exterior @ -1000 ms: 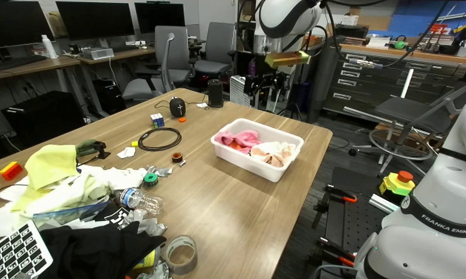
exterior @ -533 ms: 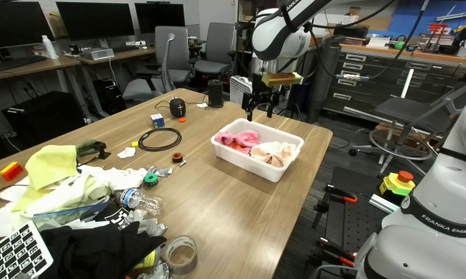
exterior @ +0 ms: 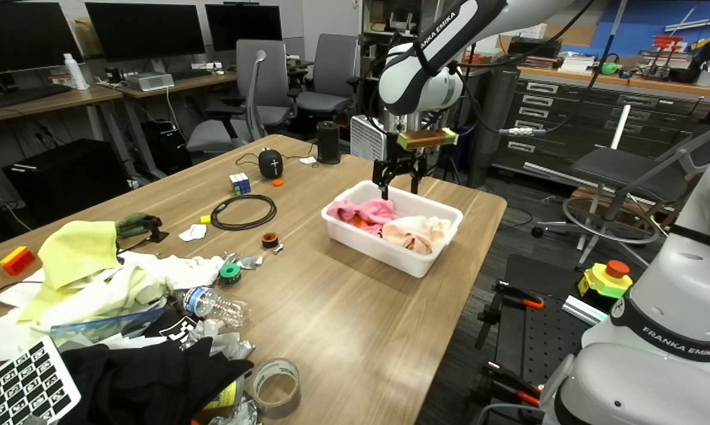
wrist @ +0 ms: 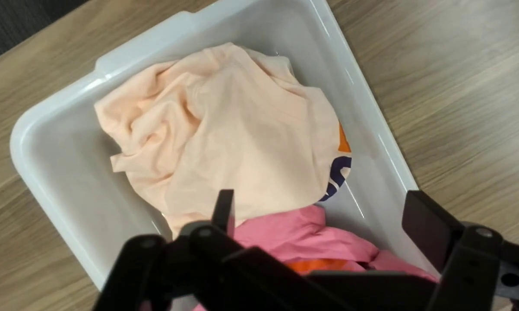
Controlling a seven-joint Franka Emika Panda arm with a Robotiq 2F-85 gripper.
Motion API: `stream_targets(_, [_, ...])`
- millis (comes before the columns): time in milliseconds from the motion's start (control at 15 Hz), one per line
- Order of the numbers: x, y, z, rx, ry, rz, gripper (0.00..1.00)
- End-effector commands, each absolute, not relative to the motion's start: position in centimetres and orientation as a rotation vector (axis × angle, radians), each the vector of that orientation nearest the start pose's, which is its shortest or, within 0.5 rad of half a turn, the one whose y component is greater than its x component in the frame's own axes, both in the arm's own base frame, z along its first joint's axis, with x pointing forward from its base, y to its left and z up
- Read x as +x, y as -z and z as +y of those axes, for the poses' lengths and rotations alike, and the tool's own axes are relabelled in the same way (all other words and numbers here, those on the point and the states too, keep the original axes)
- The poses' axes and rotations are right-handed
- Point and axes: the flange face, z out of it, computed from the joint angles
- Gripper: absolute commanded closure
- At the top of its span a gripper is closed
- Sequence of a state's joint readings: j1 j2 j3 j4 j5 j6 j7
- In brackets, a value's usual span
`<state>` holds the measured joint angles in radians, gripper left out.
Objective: Remove the clothes from the white bowl and put them on the table
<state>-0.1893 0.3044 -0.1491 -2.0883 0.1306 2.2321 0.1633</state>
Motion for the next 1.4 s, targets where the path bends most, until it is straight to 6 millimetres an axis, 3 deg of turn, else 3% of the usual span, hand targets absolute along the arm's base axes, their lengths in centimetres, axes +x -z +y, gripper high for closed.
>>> stream_targets(0, [54.3, -25.0, -19.2, -2.896, -0.259, 0.914, 0.00])
stream_targets(533, [52.3, -18.1, -20.9, -2.766, -0.434, 1.043, 0.00])
stream_targets(867, [51.8, -15.9, -21.4, -2.743, -0.491, 1.094, 0.00])
stream_targets(1333, [51.6, -12.4, -20.1, -2.749, -0.577, 1.080, 0.00])
